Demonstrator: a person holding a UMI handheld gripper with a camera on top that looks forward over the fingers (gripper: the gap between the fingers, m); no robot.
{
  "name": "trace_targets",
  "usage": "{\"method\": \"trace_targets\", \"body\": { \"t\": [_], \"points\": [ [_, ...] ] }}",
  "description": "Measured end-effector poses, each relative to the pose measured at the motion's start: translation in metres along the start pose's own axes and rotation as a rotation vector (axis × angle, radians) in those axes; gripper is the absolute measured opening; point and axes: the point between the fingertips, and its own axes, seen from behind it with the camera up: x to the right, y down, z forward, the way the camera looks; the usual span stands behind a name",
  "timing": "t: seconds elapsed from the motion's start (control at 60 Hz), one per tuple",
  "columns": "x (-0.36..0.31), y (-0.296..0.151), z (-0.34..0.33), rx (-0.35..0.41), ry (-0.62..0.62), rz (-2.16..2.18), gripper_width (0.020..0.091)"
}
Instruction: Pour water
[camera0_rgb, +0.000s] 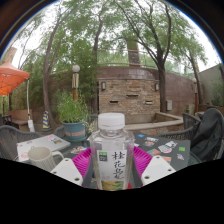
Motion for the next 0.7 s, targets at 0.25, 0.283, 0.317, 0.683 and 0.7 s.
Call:
{"method": "trace_targets", "body": {
  "t": [0.25, 0.283, 0.317, 0.683, 0.7],
  "points": [
    [0.018, 0.013, -0.064, -0.252, 0.054, -0.018, 0.0838],
    [0.018, 0.007, -0.077, -0.265, 0.065, -0.023, 0.0837],
    [0.017, 0.001, -0.092, -0.283, 0.084, -0.029, 0.0837],
    [-0.028, -0.111, -0.298, -0.435, 0.237, 0.106, 0.0843],
    [-0.03, -0.117, -0.305, -0.433, 0.238, 0.11, 0.0841]
  ]
}}
